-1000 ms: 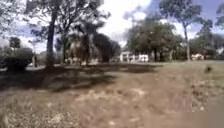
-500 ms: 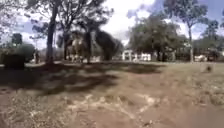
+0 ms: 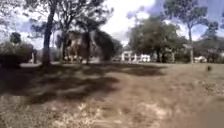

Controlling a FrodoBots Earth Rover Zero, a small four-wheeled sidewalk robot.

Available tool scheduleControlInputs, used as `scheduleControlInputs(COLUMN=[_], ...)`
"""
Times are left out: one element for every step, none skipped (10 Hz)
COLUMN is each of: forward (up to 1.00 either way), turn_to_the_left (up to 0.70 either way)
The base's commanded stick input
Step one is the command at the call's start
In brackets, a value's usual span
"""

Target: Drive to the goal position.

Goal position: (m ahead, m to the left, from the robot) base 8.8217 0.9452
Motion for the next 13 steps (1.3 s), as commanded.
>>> scheduleControlInputs(forward=[0.7,0.7,0.7,0.7,0.7,0.7,0.7,0.7,0.7,0.7,0.7,0.7,0.7], turn_to_the_left=[0.0,0.0,-0.19,-0.35,-0.35,-0.35,-0.35,-0.17,0.0,0.0,0.0,0.0,0.0])
